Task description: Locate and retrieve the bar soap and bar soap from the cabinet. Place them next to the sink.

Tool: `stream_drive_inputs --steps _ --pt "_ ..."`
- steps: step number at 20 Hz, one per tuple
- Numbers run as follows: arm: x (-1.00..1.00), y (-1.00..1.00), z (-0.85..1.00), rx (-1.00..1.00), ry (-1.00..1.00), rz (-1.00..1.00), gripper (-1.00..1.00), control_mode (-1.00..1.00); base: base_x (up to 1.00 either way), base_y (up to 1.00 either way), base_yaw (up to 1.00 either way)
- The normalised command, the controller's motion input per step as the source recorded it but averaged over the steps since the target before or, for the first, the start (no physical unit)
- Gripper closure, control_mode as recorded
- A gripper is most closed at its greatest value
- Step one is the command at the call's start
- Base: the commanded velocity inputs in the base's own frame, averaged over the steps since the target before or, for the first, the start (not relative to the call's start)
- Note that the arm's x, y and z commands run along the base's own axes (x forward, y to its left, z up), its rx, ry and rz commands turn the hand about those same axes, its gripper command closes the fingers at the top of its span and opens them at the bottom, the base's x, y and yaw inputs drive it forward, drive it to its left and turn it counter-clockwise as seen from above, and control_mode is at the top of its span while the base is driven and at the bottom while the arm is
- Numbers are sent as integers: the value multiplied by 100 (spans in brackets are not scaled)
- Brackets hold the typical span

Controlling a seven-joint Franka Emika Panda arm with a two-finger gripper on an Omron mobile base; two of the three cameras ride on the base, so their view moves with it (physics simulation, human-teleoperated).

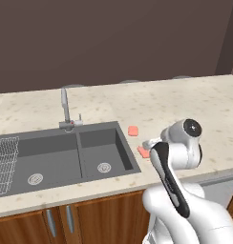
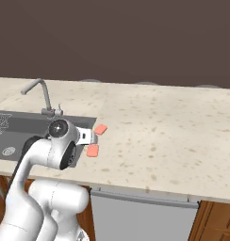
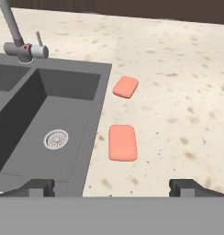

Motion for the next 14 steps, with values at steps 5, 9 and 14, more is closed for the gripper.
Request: stream_drive_inputs --steps 5,9,14 --pt "-47 20 23 -6 -4 -11 -100 -100 0 0 0" --pt "1 1 1 -2 6 -2 -100 -100 0 0 0" --pt "-5 10 24 0 9 -1 -100 -100 0 0 0"
